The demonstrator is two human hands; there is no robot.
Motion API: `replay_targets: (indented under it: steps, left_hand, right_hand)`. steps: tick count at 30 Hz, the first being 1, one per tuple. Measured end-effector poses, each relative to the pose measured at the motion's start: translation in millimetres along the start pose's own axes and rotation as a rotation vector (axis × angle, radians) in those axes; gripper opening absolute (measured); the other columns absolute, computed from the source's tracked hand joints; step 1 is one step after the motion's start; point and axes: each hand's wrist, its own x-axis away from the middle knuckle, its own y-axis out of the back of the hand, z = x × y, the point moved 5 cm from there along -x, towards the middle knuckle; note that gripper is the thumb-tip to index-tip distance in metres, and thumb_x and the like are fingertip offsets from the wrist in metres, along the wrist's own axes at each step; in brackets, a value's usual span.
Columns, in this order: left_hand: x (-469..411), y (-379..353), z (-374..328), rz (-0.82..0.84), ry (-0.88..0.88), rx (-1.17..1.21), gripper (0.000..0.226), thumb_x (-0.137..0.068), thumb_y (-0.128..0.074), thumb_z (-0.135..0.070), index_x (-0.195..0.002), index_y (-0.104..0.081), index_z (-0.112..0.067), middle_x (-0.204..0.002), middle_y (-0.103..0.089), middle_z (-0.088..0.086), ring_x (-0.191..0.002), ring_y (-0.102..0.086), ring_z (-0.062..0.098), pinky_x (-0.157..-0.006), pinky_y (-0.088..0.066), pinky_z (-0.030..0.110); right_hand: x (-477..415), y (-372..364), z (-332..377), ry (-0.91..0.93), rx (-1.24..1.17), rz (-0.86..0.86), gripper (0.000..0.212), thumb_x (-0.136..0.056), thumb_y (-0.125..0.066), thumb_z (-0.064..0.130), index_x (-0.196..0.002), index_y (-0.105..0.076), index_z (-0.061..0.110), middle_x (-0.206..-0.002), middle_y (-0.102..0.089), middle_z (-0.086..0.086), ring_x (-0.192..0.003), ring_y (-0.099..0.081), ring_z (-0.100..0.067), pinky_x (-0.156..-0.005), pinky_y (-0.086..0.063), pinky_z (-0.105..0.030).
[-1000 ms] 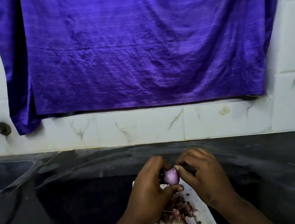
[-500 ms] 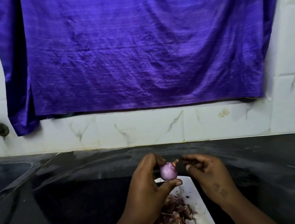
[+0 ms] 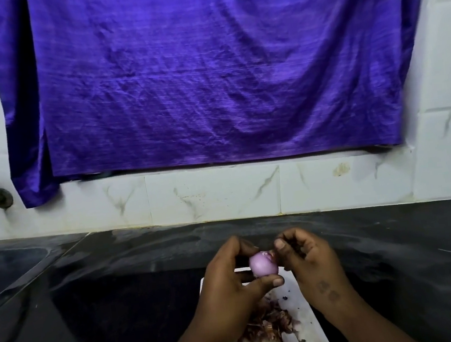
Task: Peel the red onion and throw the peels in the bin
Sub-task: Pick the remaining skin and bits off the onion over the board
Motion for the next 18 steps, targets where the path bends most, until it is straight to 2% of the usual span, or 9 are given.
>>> replay_targets:
  steps: [2,5,7,8,9,11,13,15,18]
  left_hand:
    - [-1.6,2.4,2.9,-0.021,0.036,0.108,0.038,-0.072,-0.095,-0.015,-0.091,-0.063,-0.023,-0.100,-0.077,0.003,-0.097,-0.075,0.022,-0.083,-0.065,0.048]
    - [-2.9,6.0,3.7,-0.047,0.044,0.246,0.037,-0.070,-0.093,-0.023,-0.094,-0.066,-0.022,-0.104,-0.078,0.012,-0.101,-0.075,0.034,-0.087,-0.062,0.059]
    - [-3.0,8.7,1.6,-0.084,0.034,0.269,0.038,-0.070,-0.094,-0.021,-0.097,-0.068,-0.022,-0.104,-0.079,0.012,-0.099,-0.077,0.032,-0.085,-0.064,0.053]
    - [-2.9,10.8,1.1,-0.116,0.027,0.264,0.039,-0.070,-0.096,-0.018,-0.096,-0.069,-0.024,-0.102,-0.080,0.010,-0.097,-0.077,0.029,-0.081,-0.064,0.047]
    - [-2.9,13.1,0.6,-0.147,0.023,0.265,0.038,-0.069,-0.095,-0.017,-0.095,-0.069,-0.025,-0.101,-0.080,0.008,-0.094,-0.078,0.028,-0.077,-0.064,0.042]
    - [-4.3,15.5,2.5,-0.195,0.034,0.284,0.035,-0.068,-0.091,-0.015,-0.093,-0.070,-0.026,-0.098,-0.080,0.009,-0.091,-0.077,0.029,-0.072,-0.064,0.041]
    - [-6.3,16.6,8.3,-0.226,0.056,0.287,0.038,-0.072,-0.090,-0.003,-0.091,-0.068,-0.027,-0.097,-0.079,0.010,-0.091,-0.076,0.031,-0.073,-0.063,0.042]
    - [-8.3,18.6,11.5,-0.259,0.063,0.258,0.042,-0.075,-0.087,0.005,-0.089,-0.067,-0.029,-0.095,-0.079,0.008,-0.090,-0.076,0.029,-0.074,-0.062,0.036]
    - [-8.9,20.9,14.1,-0.288,0.061,0.247,0.039,-0.077,-0.086,0.004,-0.094,-0.066,-0.024,-0.097,-0.080,0.005,-0.091,-0.077,0.024,-0.073,-0.058,0.029]
  right_hand:
    - [0.7,-1.9,-5.1,-0.126,-0.110,0.002,0.023,-0.097,-0.059,0.024,-0.094,-0.068,0.002,-0.086,-0.079,-0.008,-0.074,-0.072,-0.014,-0.067,-0.055,-0.030]
    - [7.1,-12.3,-4.3,-0.236,-0.271,0.156,0.035,-0.096,-0.052,0.035,-0.110,-0.071,0.009,-0.108,-0.077,-0.013,-0.099,-0.074,-0.029,-0.086,-0.059,-0.042]
    - [13.5,-20.0,-4.4,-0.294,-0.313,0.248,0.035,-0.100,-0.049,0.036,-0.118,-0.070,0.015,-0.116,-0.076,-0.008,-0.105,-0.073,-0.028,-0.090,-0.059,-0.042]
    - [16.9,-24.1,-5.5,-0.346,-0.335,0.294,0.035,-0.102,-0.047,0.036,-0.121,-0.069,0.017,-0.116,-0.076,-0.007,-0.099,-0.073,-0.027,-0.087,-0.059,-0.042]
    - [19.8,-27.5,-6.9,-0.390,-0.347,0.341,0.034,-0.103,-0.047,0.037,-0.122,-0.069,0.018,-0.114,-0.076,-0.008,-0.088,-0.072,-0.026,-0.079,-0.058,-0.040]
    - [22.5,-29.5,-8.0,-0.394,-0.306,0.413,0.027,-0.102,-0.055,0.032,-0.116,-0.072,0.016,-0.097,-0.072,-0.013,-0.068,-0.058,-0.019,-0.062,-0.046,-0.033]
    - [20.0,-25.1,-7.2,-0.325,-0.212,0.425,0.013,-0.098,-0.063,0.019,-0.096,-0.074,0.011,-0.077,-0.063,-0.013,-0.057,-0.046,-0.013,-0.053,-0.036,-0.023]
    - [18.0,-18.6,-2.1,-0.274,-0.146,0.455,0.013,-0.096,-0.066,0.012,-0.086,-0.074,0.009,-0.069,-0.061,-0.008,-0.051,-0.044,-0.009,-0.050,-0.034,-0.019]
    - [21.8,-17.8,5.2,-0.242,-0.062,0.662,0.011,-0.092,-0.072,0.008,-0.095,-0.077,-0.001,-0.073,-0.074,-0.003,-0.061,-0.062,-0.006,-0.059,-0.047,-0.019]
